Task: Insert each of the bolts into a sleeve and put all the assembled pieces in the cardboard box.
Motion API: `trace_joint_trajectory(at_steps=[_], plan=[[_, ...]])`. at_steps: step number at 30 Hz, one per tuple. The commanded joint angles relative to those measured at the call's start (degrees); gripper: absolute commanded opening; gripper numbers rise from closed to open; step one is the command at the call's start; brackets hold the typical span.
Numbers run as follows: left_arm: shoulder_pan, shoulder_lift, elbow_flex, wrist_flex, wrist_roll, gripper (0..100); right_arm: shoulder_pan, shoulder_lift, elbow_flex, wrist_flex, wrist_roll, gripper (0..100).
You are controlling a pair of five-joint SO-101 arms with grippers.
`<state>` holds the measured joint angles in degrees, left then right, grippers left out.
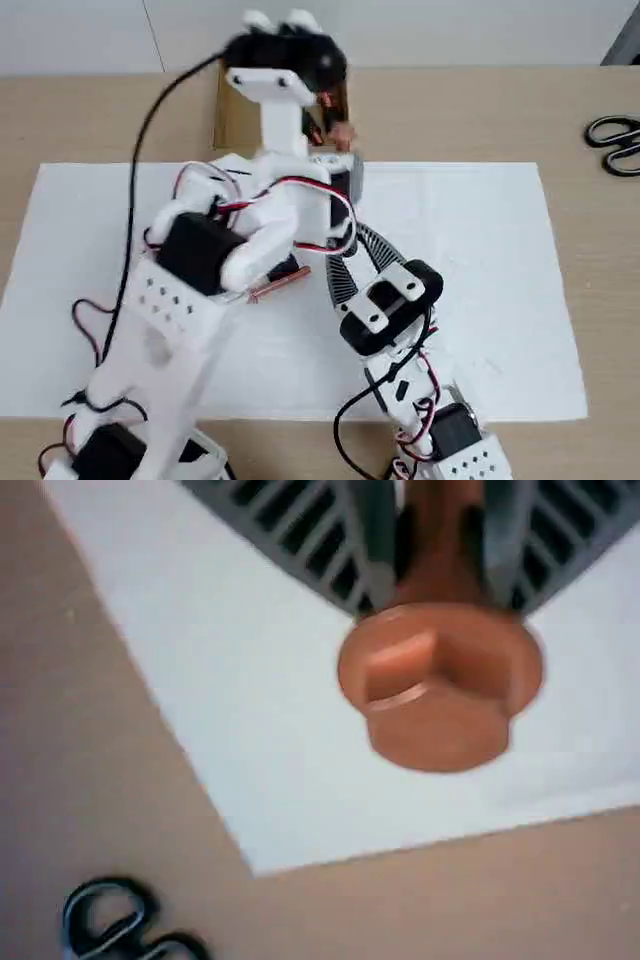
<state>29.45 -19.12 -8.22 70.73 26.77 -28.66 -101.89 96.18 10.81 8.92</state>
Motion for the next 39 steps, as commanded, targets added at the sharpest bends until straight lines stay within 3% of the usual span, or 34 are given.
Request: trace_joint_trajectory(at_steps=[1, 7, 15, 19, 39], plan=[[-0.3, -5.5, 2.9, -6.4, 0.2, 1, -0.1, -1.5, 0.3, -0.9, 0.1, 0.3], [0.0, -15.9, 16.7, -11.7, 0.0, 1, -0.1, -1.5, 0.3, -0.9, 0.1, 0.3], [-0.2, -33.6, 43.9, -36.7, -2.1, 1, -0.1, -1.5, 0.3, -0.9, 0.1, 0.3], [-0.4, -35.5, 49.3, -45.1, -4.5, 1, -0.1, -1.5, 0.3, -0.9, 0.1, 0.3], [0.2, -35.9, 54.4, -45.1, -4.2, 1, -0.1, -1.5, 0.3, -0.8, 0.1, 0.3]])
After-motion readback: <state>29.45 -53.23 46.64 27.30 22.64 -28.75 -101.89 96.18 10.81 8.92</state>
